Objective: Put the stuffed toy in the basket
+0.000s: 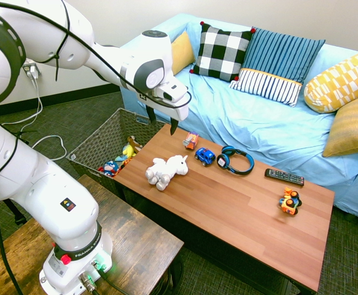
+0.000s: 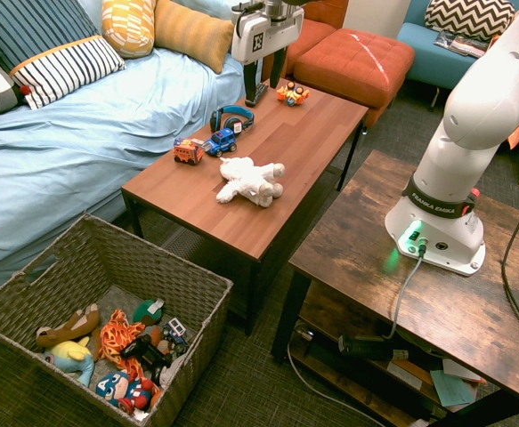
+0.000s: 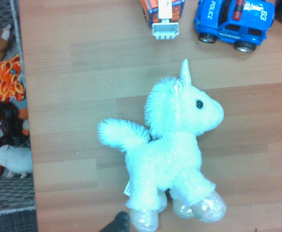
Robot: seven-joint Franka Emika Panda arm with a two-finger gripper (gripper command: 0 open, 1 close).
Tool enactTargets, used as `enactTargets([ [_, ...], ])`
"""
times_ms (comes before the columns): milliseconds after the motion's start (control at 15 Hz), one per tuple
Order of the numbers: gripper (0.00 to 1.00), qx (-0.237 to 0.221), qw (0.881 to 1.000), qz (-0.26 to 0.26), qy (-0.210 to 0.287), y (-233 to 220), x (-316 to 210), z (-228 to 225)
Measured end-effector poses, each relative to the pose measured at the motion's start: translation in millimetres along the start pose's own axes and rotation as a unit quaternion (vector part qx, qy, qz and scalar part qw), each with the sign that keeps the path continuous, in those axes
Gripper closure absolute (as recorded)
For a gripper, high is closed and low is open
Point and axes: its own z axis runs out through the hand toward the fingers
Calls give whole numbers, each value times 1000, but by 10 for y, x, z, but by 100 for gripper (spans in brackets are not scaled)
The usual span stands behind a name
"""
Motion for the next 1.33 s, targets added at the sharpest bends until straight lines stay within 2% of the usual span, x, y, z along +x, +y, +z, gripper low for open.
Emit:
enactTargets([
  [400, 0, -5, 1000, 21, 2, -104, 61, 236],
  [733, 0, -40, 997, 63, -8, -281, 226, 1019],
  [1000, 0, -69, 994, 75, -31, -369, 472, 1583],
  [1333, 0, -90, 991, 83, -54, -551, 536, 2155],
])
